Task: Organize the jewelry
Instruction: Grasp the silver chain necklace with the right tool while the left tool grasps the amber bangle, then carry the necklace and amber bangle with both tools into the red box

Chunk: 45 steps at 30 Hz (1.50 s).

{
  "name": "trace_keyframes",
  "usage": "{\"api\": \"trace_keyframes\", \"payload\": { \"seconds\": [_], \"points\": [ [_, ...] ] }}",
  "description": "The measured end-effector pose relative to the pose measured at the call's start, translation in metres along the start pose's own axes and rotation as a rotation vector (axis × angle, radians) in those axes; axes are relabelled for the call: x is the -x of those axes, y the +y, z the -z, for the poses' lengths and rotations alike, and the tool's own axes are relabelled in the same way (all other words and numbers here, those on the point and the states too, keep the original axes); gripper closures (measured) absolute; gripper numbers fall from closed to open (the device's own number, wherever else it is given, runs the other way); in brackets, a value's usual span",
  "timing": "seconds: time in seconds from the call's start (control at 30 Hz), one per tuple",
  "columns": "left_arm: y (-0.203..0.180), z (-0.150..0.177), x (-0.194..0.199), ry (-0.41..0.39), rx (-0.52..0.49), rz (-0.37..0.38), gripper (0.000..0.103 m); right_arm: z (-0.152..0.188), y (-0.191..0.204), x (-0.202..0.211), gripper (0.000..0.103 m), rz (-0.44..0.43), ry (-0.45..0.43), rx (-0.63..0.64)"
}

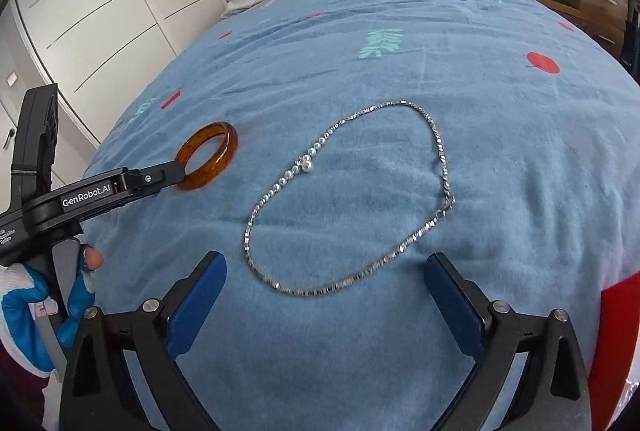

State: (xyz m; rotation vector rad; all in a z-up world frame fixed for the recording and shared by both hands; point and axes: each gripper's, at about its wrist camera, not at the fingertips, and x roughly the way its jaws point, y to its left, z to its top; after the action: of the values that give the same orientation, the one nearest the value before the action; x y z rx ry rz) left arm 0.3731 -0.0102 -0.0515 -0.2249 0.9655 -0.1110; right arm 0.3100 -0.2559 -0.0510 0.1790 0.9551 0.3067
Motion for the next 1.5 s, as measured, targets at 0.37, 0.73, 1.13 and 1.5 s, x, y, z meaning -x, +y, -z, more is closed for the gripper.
{"api": "trace_keyframes", "payload": {
  "seconds": [0.37,0.73,1.13,1.5],
  "points": [
    [-0.001,-0.018,-0.030,0.002,-0.056,-0.110,0.056,-0.031,0.008,-0.035,0.006,-0.022,-0.011,0.024],
    [0.016,-0.015,-0.020,-0.021,-0.027,-0.147,0.092,-0.026,0.020,-0.037,0.089,-0.034,0.001,0.072],
    [0.016,-0.001,0.025,-0.048,-0.039,-0.159,0.093,0.001,0.031,0.002,0.097,-0.180,-0.015,-0.032],
    [-0.011,0.016,0.091,-0.093,-0.087,-0.147,0.093,0.016,0.042,0.080,0.097,-0.243,-0.112,-0.079]
  ]
}}
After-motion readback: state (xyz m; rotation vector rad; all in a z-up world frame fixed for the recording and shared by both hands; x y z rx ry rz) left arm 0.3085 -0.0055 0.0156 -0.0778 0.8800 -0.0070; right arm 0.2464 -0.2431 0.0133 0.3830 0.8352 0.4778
